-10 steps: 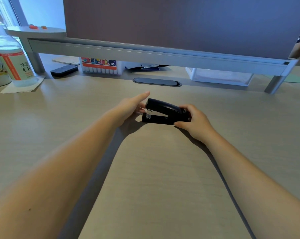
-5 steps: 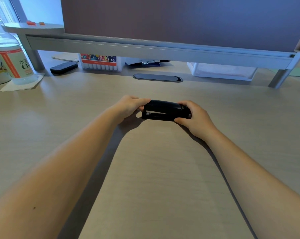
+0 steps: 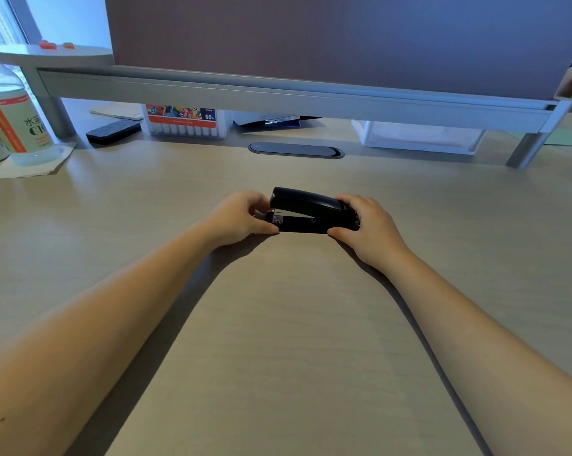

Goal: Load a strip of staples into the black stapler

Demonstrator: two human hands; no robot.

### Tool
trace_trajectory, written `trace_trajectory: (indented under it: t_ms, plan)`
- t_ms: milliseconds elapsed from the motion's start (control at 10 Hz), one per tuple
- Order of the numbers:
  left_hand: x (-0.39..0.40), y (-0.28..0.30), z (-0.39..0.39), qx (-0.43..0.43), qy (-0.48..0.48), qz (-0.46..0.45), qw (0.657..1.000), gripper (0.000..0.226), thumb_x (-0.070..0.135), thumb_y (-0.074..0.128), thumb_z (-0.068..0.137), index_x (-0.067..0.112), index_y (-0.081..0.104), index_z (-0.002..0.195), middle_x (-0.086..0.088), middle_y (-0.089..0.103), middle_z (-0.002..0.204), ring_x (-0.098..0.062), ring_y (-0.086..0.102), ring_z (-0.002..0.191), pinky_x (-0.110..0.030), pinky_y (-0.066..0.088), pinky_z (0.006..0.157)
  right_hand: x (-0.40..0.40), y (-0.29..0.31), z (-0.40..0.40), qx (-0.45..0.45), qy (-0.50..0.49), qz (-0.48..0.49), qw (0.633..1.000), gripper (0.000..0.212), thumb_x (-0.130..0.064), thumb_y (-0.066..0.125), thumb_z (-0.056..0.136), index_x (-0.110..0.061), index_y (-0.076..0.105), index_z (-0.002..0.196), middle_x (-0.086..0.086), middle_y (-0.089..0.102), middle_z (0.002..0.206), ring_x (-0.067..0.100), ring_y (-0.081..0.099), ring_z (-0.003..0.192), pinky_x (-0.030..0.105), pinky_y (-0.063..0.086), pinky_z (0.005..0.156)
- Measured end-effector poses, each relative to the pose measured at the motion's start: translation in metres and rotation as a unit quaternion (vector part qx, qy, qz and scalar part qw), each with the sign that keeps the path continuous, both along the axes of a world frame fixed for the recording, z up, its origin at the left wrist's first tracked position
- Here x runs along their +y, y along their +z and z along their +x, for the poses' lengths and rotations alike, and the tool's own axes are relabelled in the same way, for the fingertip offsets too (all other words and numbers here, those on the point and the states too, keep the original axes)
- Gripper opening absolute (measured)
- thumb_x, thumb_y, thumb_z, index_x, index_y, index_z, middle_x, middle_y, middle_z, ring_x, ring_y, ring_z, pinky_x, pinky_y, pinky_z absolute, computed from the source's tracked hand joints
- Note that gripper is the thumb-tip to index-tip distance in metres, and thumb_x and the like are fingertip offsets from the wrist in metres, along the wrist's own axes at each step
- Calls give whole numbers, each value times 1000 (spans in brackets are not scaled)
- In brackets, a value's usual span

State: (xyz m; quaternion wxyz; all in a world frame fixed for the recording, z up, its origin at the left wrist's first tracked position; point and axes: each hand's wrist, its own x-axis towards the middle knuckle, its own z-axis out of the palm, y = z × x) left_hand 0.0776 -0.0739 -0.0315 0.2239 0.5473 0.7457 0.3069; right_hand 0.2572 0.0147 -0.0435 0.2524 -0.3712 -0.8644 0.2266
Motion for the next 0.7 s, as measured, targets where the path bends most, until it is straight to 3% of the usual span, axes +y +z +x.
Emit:
trace_trajectory:
  t_ms: [100, 300, 400, 600, 700]
  plan:
    - [8, -2, -5, 29, 7, 11, 999, 31, 14, 61, 80, 8, 57, 110, -7, 59, 105, -15, 48, 93, -27, 36, 82, 7, 1, -6, -8, 2, -5, 1000, 47, -17, 61, 79, -15, 44, 123, 14, 52, 122, 26, 48, 110, 30, 38, 89]
    - [41, -1, -22, 80, 39, 20, 996, 36, 19, 58, 82, 10, 54, 116, -17, 57, 121, -30, 49, 113, -39, 39, 95, 34, 8, -34, -8, -18, -7, 1000, 44, -14, 59, 80, -12, 45, 122, 16, 51, 122, 28, 48, 111, 26, 32, 85]
    - [61, -1, -35, 88, 48, 26, 995, 38, 21, 59, 82, 12, 54, 118, -15, 54, 128, -29, 47, 116, -36, 37, 96, 51, 10, -49, -10, -24, -3, 1000, 46, -13, 60, 80, -11, 44, 123, 17, 51, 125, 30, 48, 114, 31, 37, 92]
    - [81, -7, -47, 106, 60, 25, 992, 44, 25, 54, 85, 14, 47, 126, -14, 49, 135, -28, 44, 122, -37, 35, 101, 70, 6, -67, -15, -36, -12, 999, 56, -14, 57, 82, -12, 33, 132, 17, 45, 134, 31, 42, 123, 38, 35, 103]
    - [74, -8, -45, 111, 66, 6, 992, 54, 30, 56, 83, 12, 39, 132, -15, 46, 138, -29, 42, 125, -39, 34, 103, 61, 4, -61, -11, -49, -35, 998, 61, -16, 56, 83, -13, 25, 135, 17, 40, 137, 31, 40, 124, 36, 37, 100]
